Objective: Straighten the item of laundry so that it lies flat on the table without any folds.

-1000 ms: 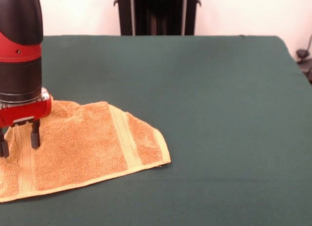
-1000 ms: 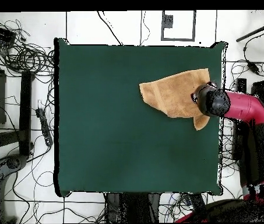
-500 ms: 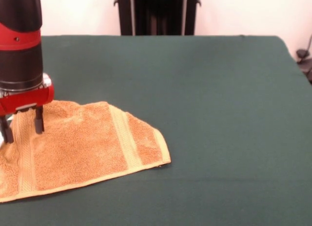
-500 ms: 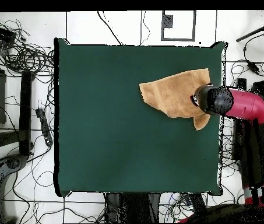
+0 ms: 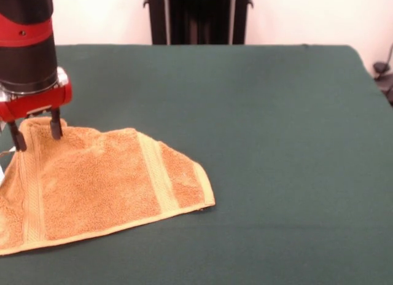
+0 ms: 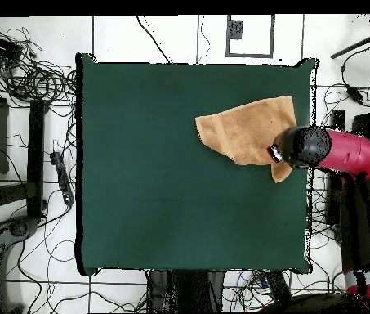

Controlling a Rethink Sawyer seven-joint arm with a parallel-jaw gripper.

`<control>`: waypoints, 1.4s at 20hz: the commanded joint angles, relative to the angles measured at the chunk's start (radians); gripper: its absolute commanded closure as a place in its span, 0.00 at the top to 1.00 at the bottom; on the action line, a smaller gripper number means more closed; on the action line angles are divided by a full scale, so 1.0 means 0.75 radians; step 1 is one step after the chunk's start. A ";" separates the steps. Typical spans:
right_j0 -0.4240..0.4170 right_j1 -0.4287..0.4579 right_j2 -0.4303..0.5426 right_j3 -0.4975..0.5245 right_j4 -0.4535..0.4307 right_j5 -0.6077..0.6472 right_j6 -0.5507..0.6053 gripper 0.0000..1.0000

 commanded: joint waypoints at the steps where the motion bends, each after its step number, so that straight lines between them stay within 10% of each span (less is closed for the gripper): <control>1: 0.077 -0.001 -0.031 0.188 0.078 0.175 0.143 1.00; 11: 0.068 0.017 -0.051 0.173 0.078 0.132 0.078 1.00; 28: 0.001 0.077 0.038 0.143 -0.225 -0.494 -0.078 1.00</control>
